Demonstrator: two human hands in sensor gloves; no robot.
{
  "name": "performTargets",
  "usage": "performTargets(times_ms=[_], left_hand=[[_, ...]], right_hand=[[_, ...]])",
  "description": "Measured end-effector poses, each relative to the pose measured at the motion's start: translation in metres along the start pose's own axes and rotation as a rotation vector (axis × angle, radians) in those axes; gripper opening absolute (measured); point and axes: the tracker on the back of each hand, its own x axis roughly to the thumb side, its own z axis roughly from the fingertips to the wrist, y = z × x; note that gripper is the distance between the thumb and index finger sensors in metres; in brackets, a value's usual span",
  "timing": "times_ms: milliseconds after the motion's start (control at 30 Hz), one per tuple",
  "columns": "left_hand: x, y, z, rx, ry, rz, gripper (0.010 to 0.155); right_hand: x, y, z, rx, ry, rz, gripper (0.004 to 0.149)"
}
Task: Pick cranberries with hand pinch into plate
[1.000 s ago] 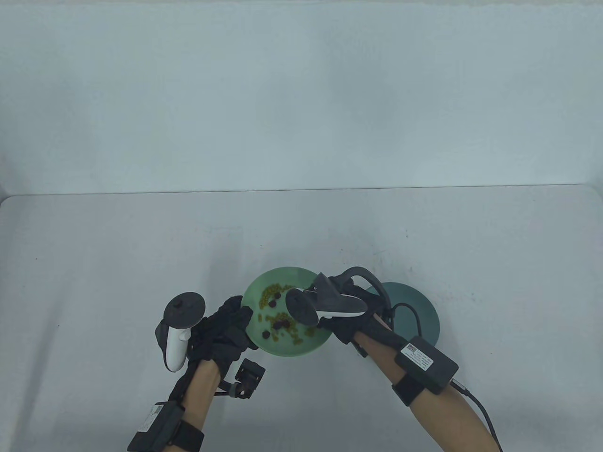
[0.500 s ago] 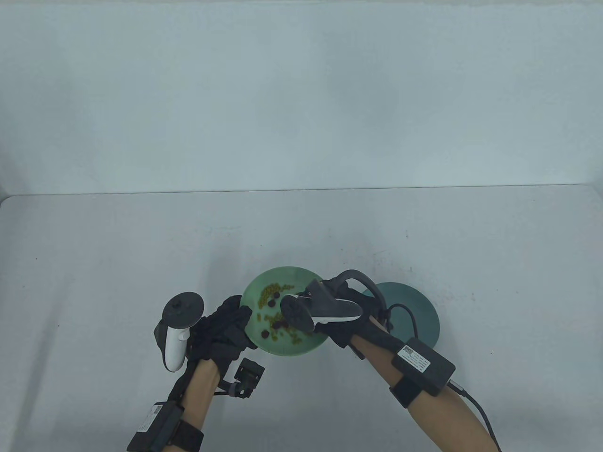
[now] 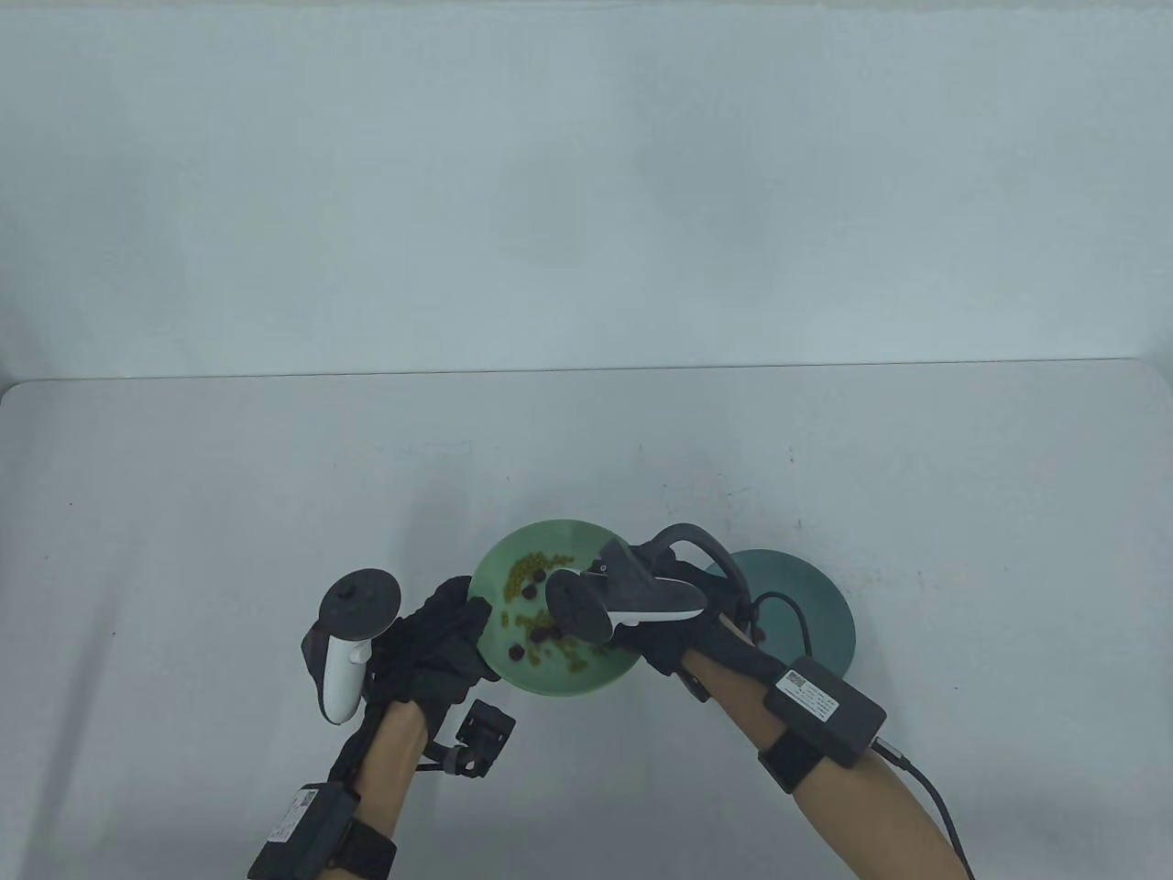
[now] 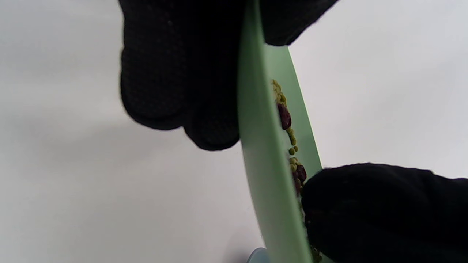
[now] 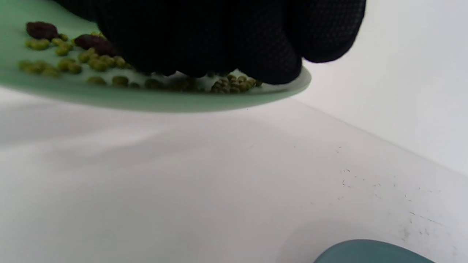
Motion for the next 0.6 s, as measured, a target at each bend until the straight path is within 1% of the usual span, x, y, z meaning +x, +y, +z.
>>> performTargets(times_ms=[133, 267, 367, 500, 600], left_hand=[[0.0, -0.001, 0.0, -0.003, 0.003, -0.005, 0.054], [0.0, -0.001, 0.0, -0.001, 0.005, -0.008, 0.054], [0.0, -0.001, 0.0, 0.004, 0.008, -0.01, 0.054], [-0.001, 0.0, 0.0, 0.008, 0.009, -0.008, 0.054], [-0.001, 0.0, 0.0, 0.011, 0.011, -0.006, 0.054]], right_hand=[[-0.01, -0.012, 0.005, -0.037, 0.02, -0.037, 0.046], [-0.027, -0.023, 0.014, -0.069, 0.058, -0.058, 0.046], [-0.044, -0.026, 0.023, -0.083, 0.101, -0.067, 0.046], [-0.068, -0.02, 0.034, -0.075, 0.166, -0.073, 0.046], [-0.088, -0.006, 0.041, -0.05, 0.225, -0.086, 0.046]])
